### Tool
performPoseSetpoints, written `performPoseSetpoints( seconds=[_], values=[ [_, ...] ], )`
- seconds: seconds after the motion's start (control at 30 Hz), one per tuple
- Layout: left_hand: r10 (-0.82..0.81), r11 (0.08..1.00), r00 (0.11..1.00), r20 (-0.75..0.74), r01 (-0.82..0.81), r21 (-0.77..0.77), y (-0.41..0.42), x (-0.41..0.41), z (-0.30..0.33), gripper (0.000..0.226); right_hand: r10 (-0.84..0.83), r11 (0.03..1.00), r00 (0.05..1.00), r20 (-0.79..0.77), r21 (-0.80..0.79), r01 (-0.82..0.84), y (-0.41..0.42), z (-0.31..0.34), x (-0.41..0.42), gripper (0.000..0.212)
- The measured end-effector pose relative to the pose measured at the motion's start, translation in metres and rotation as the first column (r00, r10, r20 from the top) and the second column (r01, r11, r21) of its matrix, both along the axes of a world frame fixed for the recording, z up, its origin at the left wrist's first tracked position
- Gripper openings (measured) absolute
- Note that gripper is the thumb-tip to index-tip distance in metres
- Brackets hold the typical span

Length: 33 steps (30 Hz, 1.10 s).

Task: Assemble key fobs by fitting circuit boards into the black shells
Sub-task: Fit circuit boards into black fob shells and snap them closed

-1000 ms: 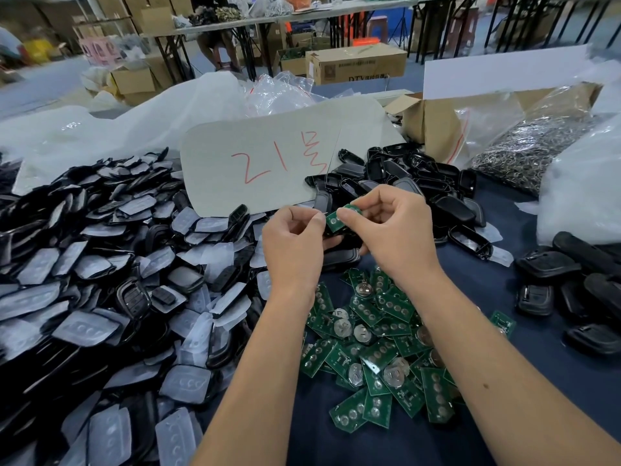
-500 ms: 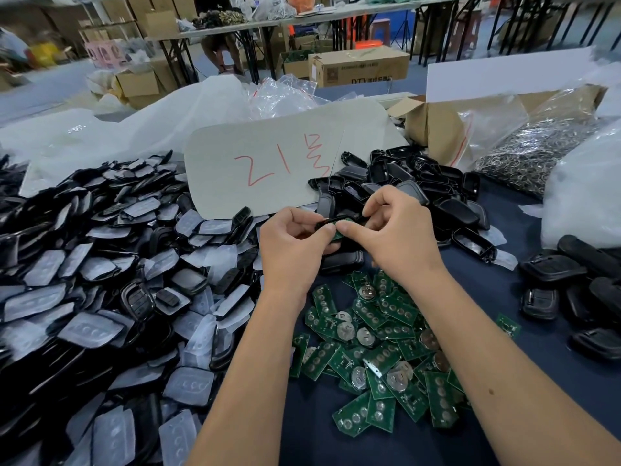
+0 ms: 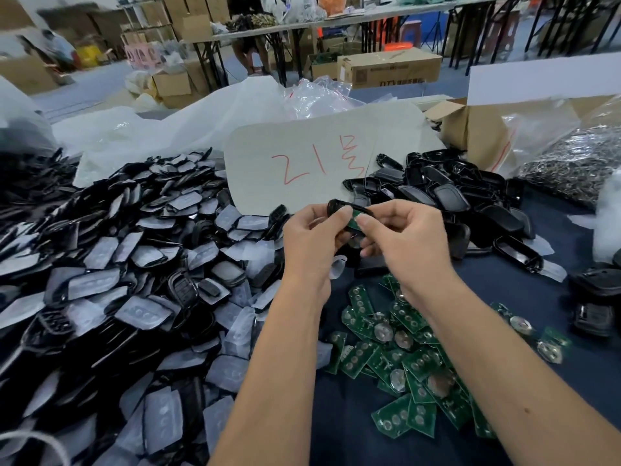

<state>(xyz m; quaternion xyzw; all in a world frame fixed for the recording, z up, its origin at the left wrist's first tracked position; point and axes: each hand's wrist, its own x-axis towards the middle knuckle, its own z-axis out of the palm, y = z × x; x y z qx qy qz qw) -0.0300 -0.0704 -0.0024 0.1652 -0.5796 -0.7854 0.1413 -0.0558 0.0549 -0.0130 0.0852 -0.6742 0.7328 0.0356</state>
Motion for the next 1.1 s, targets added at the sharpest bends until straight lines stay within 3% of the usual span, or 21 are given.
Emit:
performPoseSetpoints(
  seconds=[0.17, 0.2, 0.27, 0.33, 0.43, 0.5, 0.6, 0.67, 0.8, 0.93, 1.03, 1.1],
  values=[
    [0.243, 0.963, 0.968, -0.062, -0.249, -0.103, -0.035, 0.007, 0.012, 0.009, 0.05, 0.993, 0.996, -0.067, 0.112, -0.042, -0.054, 0.008, 0.007, 0.009],
    [0.34, 0.922, 0.937, -0.084, -0.349, -0.169, -0.046, 0.01, 0.014, 0.01, 0.069, 0.982, 0.99, -0.122, 0.184, -0.046, -0.066, 0.011, 0.006, 0.011],
    [0.553, 0.738, 0.819, -0.153, -0.567, -0.365, -0.067, 0.019, 0.02, 0.011, 0.133, 0.931, 0.957, -0.259, 0.363, -0.032, -0.09, 0.018, 0.005, 0.012],
    [0.682, 0.507, 0.69, -0.242, -0.685, -0.523, -0.088, 0.029, 0.024, 0.003, 0.272, 0.777, 0.879, -0.392, 0.628, 0.039, -0.113, 0.024, 0.002, 0.009],
    [0.779, 0.329, 0.56, -0.282, -0.748, -0.576, -0.112, 0.037, 0.021, 0.011, 0.511, 0.478, 0.731, -0.452, 0.856, 0.196, -0.144, 0.031, -0.007, 0.035],
    [0.797, 0.305, 0.539, -0.273, -0.749, -0.589, -0.116, 0.039, 0.017, 0.016, 0.603, 0.337, 0.67, -0.434, 0.899, 0.279, -0.162, 0.035, -0.012, 0.044],
    [0.796, 0.337, 0.554, -0.246, -0.742, -0.579, -0.117, 0.037, 0.014, 0.021, 0.691, 0.139, 0.647, -0.324, 0.937, 0.321, -0.177, 0.039, -0.017, 0.043],
    [0.795, 0.37, 0.562, -0.226, -0.746, -0.553, -0.117, 0.036, 0.014, 0.022, 0.707, 0.07, 0.645, -0.291, 0.935, 0.347, -0.178, 0.04, -0.019, 0.041],
    [0.786, 0.428, 0.583, -0.206, -0.753, -0.5, -0.118, 0.034, 0.013, 0.014, 0.69, 0.124, 0.634, -0.349, 0.92, 0.371, -0.172, 0.04, -0.018, 0.039],
    [0.784, 0.509, 0.593, -0.183, -0.783, -0.358, -0.118, 0.033, 0.013, 0.011, 0.644, 0.249, 0.631, -0.432, 0.899, 0.361, -0.162, 0.035, -0.016, 0.035],
    [0.788, 0.532, 0.593, -0.167, -0.792, -0.301, -0.116, 0.034, 0.015, 0.018, 0.609, 0.357, 0.654, -0.448, 0.892, 0.278, -0.151, 0.031, -0.011, 0.035],
    [0.787, 0.541, 0.597, -0.157, -0.79, -0.288, -0.114, 0.036, 0.016, 0.018, 0.636, 0.354, 0.658, -0.402, 0.911, 0.214, -0.144, 0.029, -0.005, 0.037]
  ],
)
